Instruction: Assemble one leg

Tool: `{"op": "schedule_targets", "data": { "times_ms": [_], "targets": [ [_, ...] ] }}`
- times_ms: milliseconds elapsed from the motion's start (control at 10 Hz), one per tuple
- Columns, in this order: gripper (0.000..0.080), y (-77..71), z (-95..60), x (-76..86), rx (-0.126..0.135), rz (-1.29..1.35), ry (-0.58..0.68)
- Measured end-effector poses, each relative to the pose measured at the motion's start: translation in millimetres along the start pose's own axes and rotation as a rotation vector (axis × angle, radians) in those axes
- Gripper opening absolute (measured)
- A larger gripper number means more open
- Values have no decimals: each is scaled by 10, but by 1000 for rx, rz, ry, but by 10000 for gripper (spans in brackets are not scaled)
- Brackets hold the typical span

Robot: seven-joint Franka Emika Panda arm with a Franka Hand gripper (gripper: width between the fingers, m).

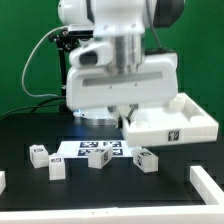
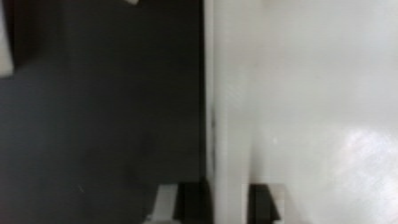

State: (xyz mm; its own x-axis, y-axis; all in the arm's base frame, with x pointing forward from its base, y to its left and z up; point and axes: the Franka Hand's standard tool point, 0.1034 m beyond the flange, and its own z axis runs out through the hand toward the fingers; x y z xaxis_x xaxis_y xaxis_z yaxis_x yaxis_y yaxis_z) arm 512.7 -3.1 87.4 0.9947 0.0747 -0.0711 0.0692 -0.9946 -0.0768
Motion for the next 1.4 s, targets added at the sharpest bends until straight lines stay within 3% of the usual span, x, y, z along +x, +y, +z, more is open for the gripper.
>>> {"op": "schedule_targets", "data": {
  "times_ms": [600, 700, 900, 1100, 1400],
  "targets": [
    [54, 33, 56, 20, 0, -19, -6],
    [54, 134, 119, 124, 3, 13, -33],
    [54, 308, 251, 533, -6, 60, -32],
    [54, 309, 364, 550, 13, 93, -109],
    [54, 312, 375, 567, 10, 88, -96]
  ]
}}
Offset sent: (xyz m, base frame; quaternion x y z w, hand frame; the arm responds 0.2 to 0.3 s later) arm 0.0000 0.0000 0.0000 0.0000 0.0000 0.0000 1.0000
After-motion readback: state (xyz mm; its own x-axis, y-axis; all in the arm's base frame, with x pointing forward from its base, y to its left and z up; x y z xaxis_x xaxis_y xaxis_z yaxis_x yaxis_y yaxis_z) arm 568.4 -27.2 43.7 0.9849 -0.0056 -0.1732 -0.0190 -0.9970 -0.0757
